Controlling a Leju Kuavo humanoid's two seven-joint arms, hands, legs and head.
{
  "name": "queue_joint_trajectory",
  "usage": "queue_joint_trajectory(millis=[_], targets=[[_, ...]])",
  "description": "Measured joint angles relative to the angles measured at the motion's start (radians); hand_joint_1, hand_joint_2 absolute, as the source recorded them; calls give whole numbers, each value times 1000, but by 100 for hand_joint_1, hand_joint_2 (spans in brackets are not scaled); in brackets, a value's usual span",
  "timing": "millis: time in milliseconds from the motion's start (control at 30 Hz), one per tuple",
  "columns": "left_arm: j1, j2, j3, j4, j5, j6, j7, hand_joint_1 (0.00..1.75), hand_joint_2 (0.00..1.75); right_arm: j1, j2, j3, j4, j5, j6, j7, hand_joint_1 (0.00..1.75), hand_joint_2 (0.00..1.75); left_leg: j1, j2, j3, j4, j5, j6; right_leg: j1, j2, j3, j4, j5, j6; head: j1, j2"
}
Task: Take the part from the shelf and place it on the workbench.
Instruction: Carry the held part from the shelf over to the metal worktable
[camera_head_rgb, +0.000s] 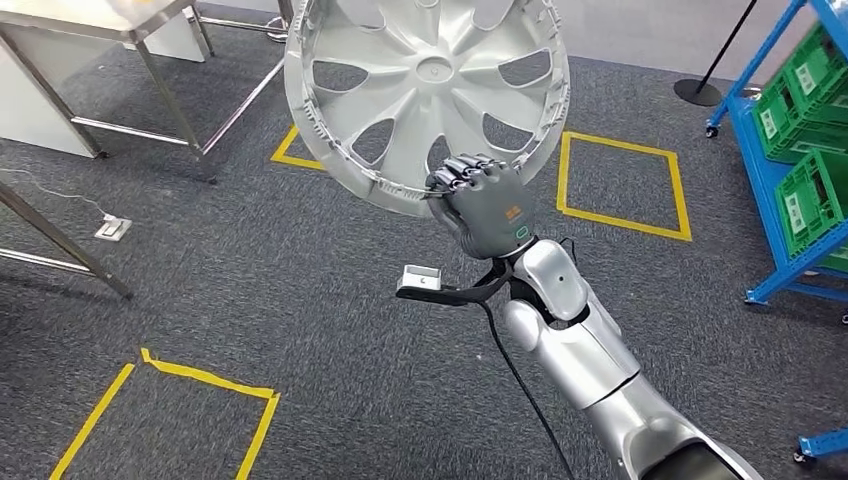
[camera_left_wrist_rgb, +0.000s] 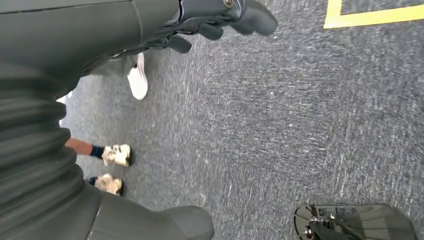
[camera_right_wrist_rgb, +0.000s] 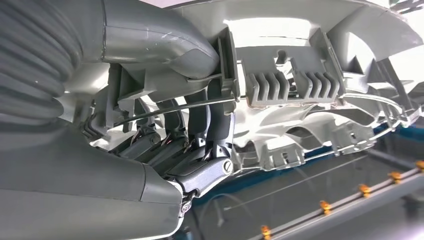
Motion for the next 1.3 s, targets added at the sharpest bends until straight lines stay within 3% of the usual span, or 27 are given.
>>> queue_joint_trajectory(millis=[33,67,100,167,233,267,333,367,433,467,533,600,667,733,767,800,867,933,967,1033,1067,1100,1167,1233,1267,1300], targets=[[0,0,0,0,0,0,0,0,175,-1,1,0,0,0,0,0,175,175,1,-12,-2,-1,1,6,-3,2,2,3,-5,5,1,0],[0,0,0,0,0,0,0,0,175,-2,2,1,0,0,0,0,175,175,3,-25,-3,-2,4,12,-7,22,-2,17,-18,10,2,0],[0,0,0,0,0,0,0,0,175,-3,2,1,0,-1,0,0,175,175,5,-38,-4,-3,6,18,-11,54,-16,51,-42,15,3,0],[-3,-1,0,0,0,0,0,0,175,-3,1,1,4,-3,0,-5,175,175,6,-64,-7,-3,10,26,-15,119,-74,177,-107,20,8,0],[-4,-1,0,0,0,-1,0,0,175,-2,0,3,12,-7,1,-13,175,175,4,-94,-9,-3,12,29,-14,137,-132,286,-140,19,12,0],[-3,-1,0,0,1,-1,0,0,175,-3,-1,4,16,-8,1,-15,175,175,3,-111,-10,-3,14,29,-13,140,-138,290,-127,15,12,0],[-2,-1,0,0,4,-2,-2,0,175,-5,-1,6,23,-10,1,-16,175,175,2,-144,-10,-3,17,27,-11,158,-93,182,-54,2,13,0],[-2,-2,0,0,4,-2,-4,0,175,-8,-1,7,26,-10,1,-16,175,175,2,-158,-11,-3,20,24,-11,182,-60,108,-22,-5,12,0],[-2,-4,0,0,4,-2,-6,0,175,-15,-1,9,29,-10,1,-16,175,175,5,-183,-17,-4,27,13,-7,213,-20,16,9,-13,13,0],[-1,-5,0,0,4,-2,-7,0,175,-19,0,10,31,-10,1,-17,175,175,8,-194,-21,-6,31,6,-4,215,-17,6,8,-14,13,0],[2,-5,0,1,7,-3,-11,0,175,-28,1,13,33,-13,0,-21,175,175,12,-206,-28,-11,37,-6,-3,189,-15,-4,16,-18,15,0],[4,-5,0,1,11,-1,-15,0,175,-38,7,15,36,-18,-6,-23,175,175,5,-155,-46,18,15,-14,-7,163,-11,-20,27,-29,11,0],[2,-4,0,1,13,1,-18,0,175,-42,10,16,38,-16,-18,-18,175,175,-1,-84,-92,122,-47,-18,-7,135,-9,-27,31,-36,6,0],[-1,-2,0,1,12,1,-18,0,175,-39,10,18,37,-10,-25,-8,175,175,3,-63,-139,239,-95,-26,-7,103,-9,-25,30,-38,5,0],[-1,-2,0,1,11,1,-18,0,175,-35,10,19,37,-7,-25,-4,175,175,5,-59,-142,256,-96,-31,-8,88,-9,-24,29,-37,5,0],[0,-1,0,1,11,2,-18,0,175,-31,10,20,37,-3,-24,0,175,175,7,-54,-125,232,-79,-35,-10,74,-9,-22,28,-35,5,0],[-1,0,0,0,12,5,-18,0,175,-23,10,21,35,5,-22,7,175,175,8,-18,-48,102,-29,-39,-12,48,-10,-13,21,-25,5,0],[-3,0,0,0,14,8,-19,0,175,-20,7,22,30,12,-20,11,175,175,7,16,2,11,-3,-26,-8,28,-12,0,13,-10,6,0],[-3,-1,0,0,14,9,-19,0,175,-19,5,22,26,14,-19,12,175,175,4,21,5,2,-4,-15,-5,19,-12,4,11,-4,7,0],[-3,-1,0,0,14,10,-20,0,175,-19,2,23,18,15,-18,11,175,175,4,-4,0,3,2,4,-6,2,-9,3,10,6,9,0],[-2,-1,0,0,14,10,-20,0,175,-19,2,23,15,15,-17,11,175,175,5,-15,-2,1,5,11,-10,13,-9,8,2,11,10,0],[-3,-1,0,0,14,10,-20,0,175,-19,1,23,12,15,-17,11,175,175,7,-28,-3,-1,8,18,-13,38,-17,30,-16,17,11,0],[-5,-2,0,0,12,11,-17,0,175,-17,-5,23,9,14,-17,11,175,175,9,-53,-7,-4,14,27,-19,108,-62,136,-79,24,15,0],[-7,-2,0,0,10,12,-11,0,175,-10,-13,23,9,15,-16,11,175,175,7,-82,-12,-4,18,32,-20,136,-125,264,-130,25,18,0],[-5,-2,0,0,9,12,-9,0,175,-7,-16,23,9,14,-13,11,175,175,5,-99,-14,-3,20,33,-19,138,-140,290,-129,23,19,0],[-4,-2,0,0,8,13,-7,0,175,-4,-18,24,9,13,-10,10,175,175,4,-115,-16,-3,23,33,-18,141,-135,276,-110,18,19,0]])
